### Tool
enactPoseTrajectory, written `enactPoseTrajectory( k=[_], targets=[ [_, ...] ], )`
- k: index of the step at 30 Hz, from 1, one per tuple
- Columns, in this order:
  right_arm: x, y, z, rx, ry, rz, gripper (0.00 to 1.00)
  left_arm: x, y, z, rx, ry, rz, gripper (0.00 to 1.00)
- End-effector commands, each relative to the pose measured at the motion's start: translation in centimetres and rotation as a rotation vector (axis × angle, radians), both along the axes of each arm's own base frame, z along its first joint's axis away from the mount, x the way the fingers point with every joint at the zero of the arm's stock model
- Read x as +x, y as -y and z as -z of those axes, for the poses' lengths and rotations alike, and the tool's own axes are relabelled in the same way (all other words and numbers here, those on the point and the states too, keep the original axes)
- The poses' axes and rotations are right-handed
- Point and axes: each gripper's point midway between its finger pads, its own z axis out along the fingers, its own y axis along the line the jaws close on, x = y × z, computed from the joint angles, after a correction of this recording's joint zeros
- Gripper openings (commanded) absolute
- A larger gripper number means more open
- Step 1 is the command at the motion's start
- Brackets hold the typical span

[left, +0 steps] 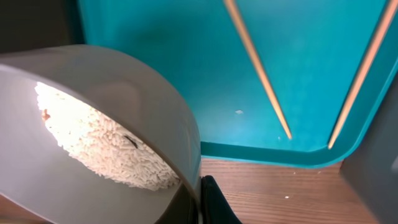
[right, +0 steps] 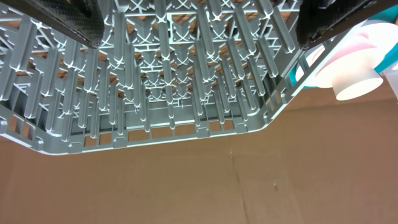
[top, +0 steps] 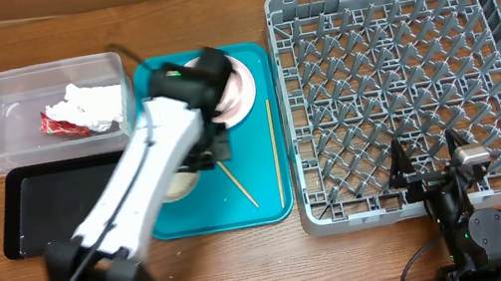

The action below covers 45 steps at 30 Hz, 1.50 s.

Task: Sort waste into correct bins and load items into the dishwasher
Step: 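Lift the bowl over the black tray and tip out the rice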

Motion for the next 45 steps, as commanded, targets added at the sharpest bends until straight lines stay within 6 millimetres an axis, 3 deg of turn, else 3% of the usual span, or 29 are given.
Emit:
enactPoseTrajectory(
  k=[1,6,12,16,21,30,36,45],
  targets=[
    [0.0,0.0,0.1,-0.002,0.006,0.0,1.0,1.1,-3.5,-2.8,-0.124,0.07,-0.084,0.04],
    [0.0,0.0,0.1,-0.002,0.006,0.0,1.0,2.7,-8.5,-3.7,-0.28,0.122,-0.247,0.04],
    [0.0,0.0,0.1,-0.002,0.006,0.0,1.0,4.6,-12.5,-4.9,-0.602,0.245,-0.356,0.04],
    [0.0,0.0,0.1,-0.002,0.006,0.0,1.0,5.1,-15.4,-5.0,-0.724,0.342,-0.409,0.04],
    [0.0,0.0,0.1,-0.002,0.006,0.0,1.0,5.3,-16.8,-4.8,-0.91,0.454,-0.416,0.04],
    [0.0,0.0,0.1,-0.002,0.006,0.0,1.0,5.5,-18.4,-2.7,-1.1,0.627,-0.43,0.04],
    [0.0,0.0,0.1,-0.002,0.006,0.0,1.0,4.8,-19.1,-3.5,-1.226,0.773,-0.368,0.04],
    [0.0,0.0,0.1,-0.002,0.006,0.0,1.0,2.6,-22.2,-4.2,-1.295,0.918,-0.437,0.04]
  ],
)
